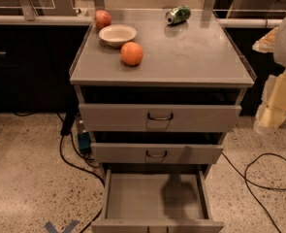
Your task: Close bottom drawer
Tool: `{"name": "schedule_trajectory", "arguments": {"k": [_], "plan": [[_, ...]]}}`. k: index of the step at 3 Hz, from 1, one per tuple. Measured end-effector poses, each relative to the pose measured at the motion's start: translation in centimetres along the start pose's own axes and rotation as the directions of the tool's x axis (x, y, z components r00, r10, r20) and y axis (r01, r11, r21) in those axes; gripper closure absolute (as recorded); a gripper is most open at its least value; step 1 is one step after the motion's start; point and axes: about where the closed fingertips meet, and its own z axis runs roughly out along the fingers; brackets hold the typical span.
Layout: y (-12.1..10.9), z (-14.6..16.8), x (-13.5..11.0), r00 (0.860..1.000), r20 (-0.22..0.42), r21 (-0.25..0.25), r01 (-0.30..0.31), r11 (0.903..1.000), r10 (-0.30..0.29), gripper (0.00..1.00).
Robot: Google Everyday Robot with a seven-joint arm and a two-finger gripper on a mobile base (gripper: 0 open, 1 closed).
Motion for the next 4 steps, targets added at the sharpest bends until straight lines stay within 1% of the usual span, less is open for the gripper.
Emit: {"name": "schedule_trajectory", "arguments": {"k": [1,2,3,4], "plan": [[0.0,0.0,0.0,1.0,0.0,0.0,0.0,1.0,0.0,0.0],[0.4,1.5,0.5,1.0,-0.002,0.014,0.007,0.9999,-0.007,0.0],[2.0,5.5,1.6,1.0,0.004,0.007,0.023,0.9997,-0.023,0.0],[5.0,11.9,2.7,1.0,0.005,-0.025,0.031,0.9992,-0.031,0.0]]}}
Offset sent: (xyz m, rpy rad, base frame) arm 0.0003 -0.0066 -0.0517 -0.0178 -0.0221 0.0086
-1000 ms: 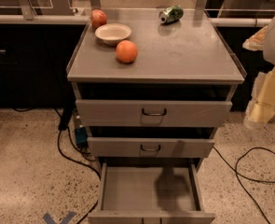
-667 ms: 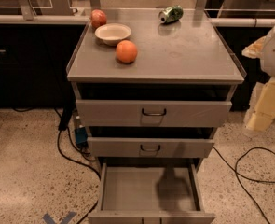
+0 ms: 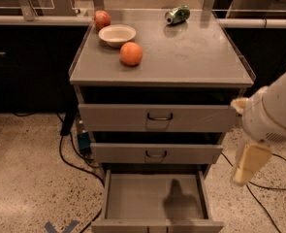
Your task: Close bottom drawer
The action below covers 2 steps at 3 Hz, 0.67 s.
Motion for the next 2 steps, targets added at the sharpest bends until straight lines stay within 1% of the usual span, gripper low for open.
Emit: {"name": "schedule_trajectory", "arguments": {"k": [1,2], "plan": [[2.34,4.37,0.54,1.0,0.002,-0.027,0.006,0.9996,-0.006,0.0],[2.56,5.28,0.91,1.0,-0.007,-0.022,0.004,0.9998,-0.004,0.0]]}}
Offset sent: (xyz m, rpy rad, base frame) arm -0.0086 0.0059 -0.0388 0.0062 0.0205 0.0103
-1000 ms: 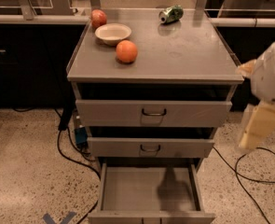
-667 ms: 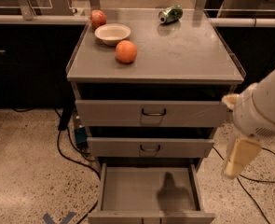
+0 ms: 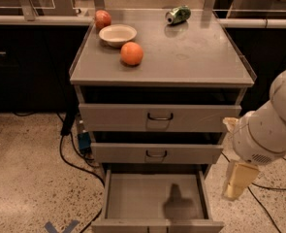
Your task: Close bottom drawer
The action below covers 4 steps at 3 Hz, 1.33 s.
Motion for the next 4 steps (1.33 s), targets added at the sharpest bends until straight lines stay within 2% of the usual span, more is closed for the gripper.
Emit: {"name": "schedule_trajectory", "arguments": {"k": [1,3,4], "plan": [[0.0,3.1,1.2,1.0,-0.017,0.002,0.007,1.0,-0.007,0.0],[-0.2,10.5,3.3,0.998,-0.038,0.037,0.048,0.9982,-0.046,0.0],[0.8,13.7,4.6,0.997,-0.061,0.049,0.055,0.9972,-0.052,0.0]]}}
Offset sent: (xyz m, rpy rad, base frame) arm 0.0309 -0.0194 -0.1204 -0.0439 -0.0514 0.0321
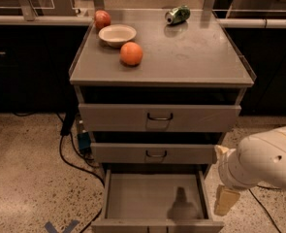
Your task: Close bottom drawer
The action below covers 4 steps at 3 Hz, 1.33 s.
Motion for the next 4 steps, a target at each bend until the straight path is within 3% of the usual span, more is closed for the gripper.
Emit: {"name": "schedule_trajectory", "arguments": {"k": [1,2,4], "plan": [[1.2,2.9,0.5,1.0,-0.008,-0.006,-0.009,0.9999,0.008,0.0],[3.0,6.2,1.0,1.0,-0.02,-0.042,-0.023,0.9988,0.023,0.0],[3.2,7.9,0.6,1.0,-0.016,-0.038,0.0,0.9993,-0.001,0.0]]}}
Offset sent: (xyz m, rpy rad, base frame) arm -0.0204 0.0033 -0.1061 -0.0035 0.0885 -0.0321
